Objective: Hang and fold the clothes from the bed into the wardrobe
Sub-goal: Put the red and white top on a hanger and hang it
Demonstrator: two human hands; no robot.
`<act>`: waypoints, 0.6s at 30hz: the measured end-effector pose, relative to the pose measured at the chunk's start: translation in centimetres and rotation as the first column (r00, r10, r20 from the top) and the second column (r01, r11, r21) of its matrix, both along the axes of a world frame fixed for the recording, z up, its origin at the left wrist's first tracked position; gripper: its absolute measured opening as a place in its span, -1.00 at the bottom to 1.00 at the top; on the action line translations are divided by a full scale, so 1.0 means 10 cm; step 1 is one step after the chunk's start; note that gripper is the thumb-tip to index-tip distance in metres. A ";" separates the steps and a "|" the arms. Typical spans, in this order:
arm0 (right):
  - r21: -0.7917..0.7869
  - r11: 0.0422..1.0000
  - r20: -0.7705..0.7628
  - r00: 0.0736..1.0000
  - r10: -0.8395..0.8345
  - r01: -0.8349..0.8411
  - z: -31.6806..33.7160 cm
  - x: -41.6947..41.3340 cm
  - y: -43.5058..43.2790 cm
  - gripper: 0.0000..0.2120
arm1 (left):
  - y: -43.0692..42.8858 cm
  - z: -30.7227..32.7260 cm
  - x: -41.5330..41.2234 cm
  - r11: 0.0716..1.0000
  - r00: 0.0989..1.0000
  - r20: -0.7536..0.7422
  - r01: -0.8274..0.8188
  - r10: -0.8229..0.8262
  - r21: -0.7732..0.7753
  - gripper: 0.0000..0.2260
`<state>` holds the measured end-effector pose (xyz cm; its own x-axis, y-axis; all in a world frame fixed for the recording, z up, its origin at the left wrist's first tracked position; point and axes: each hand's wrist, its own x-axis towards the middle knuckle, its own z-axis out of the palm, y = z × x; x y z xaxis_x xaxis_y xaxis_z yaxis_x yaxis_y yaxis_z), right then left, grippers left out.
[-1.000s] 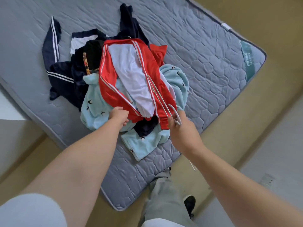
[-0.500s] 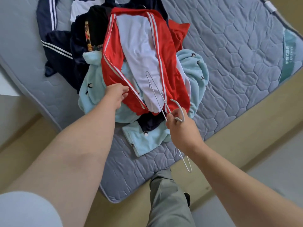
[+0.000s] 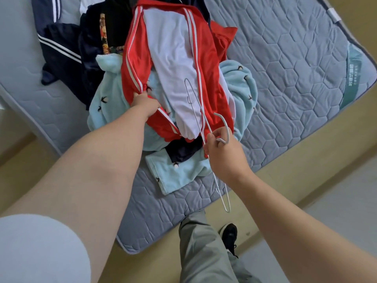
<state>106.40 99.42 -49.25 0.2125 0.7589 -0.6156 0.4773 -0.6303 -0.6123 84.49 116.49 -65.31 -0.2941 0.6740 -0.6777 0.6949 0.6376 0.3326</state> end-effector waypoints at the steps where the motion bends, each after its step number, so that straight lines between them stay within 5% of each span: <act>1: -0.003 1.000 0.001 1.000 -0.001 0.001 -0.01 -0.02 0.01 -0.79 | -0.02 0.04 -0.02 0.994 0.995 0.025 -0.098 0.096 0.058 -0.43; 3: -0.018 1.000 -0.003 1.000 -0.017 0.017 0.03 -0.05 0.03 -0.79 | -0.12 0.15 -0.09 0.919 0.934 0.107 -0.356 0.342 0.170 -0.66; 6: -0.036 0.998 -0.032 0.998 -0.053 0.052 0.20 -0.10 0.11 -0.82 | -0.34 0.55 -0.14 0.714 0.728 0.316 -0.676 0.608 0.182 -0.95; 9: -0.038 0.996 -0.053 0.995 -0.088 0.086 0.44 -0.17 0.24 -0.84 | -0.54 0.94 -0.20 0.532 0.374 0.644 -0.845 0.668 -0.061 -0.92; 11: -0.023 0.997 -0.051 0.995 -0.080 0.079 0.61 -0.24 0.31 -0.83 | -0.65 1.24 -0.22 0.523 0.209 0.739 -0.823 0.640 -0.220 -0.86; 12: -0.012 0.998 -0.044 0.997 -0.067 0.067 0.69 -0.27 0.33 -0.82 | -0.69 1.37 -0.23 0.552 0.208 0.747 -0.797 0.631 -0.244 -0.81; 15: 0.008 0.999 -0.035 0.999 -0.031 0.031 0.89 -0.35 0.39 -0.81 | -0.80 1.75 -0.21 0.683 0.393 0.702 -0.708 0.593 -0.180 -0.72; 18: 0.034 0.999 -0.029 0.999 -0.018 0.019 1.06 -0.38 0.42 -0.80 | -0.89 2.02 -0.16 0.744 0.418 0.729 -0.641 0.542 -0.186 -0.86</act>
<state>102.62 103.66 -38.62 0.2090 0.7759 -0.5952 0.4475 -0.6171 -0.6473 82.85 107.56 -45.13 -0.1188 0.6065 -0.7862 -0.3327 0.7217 0.6070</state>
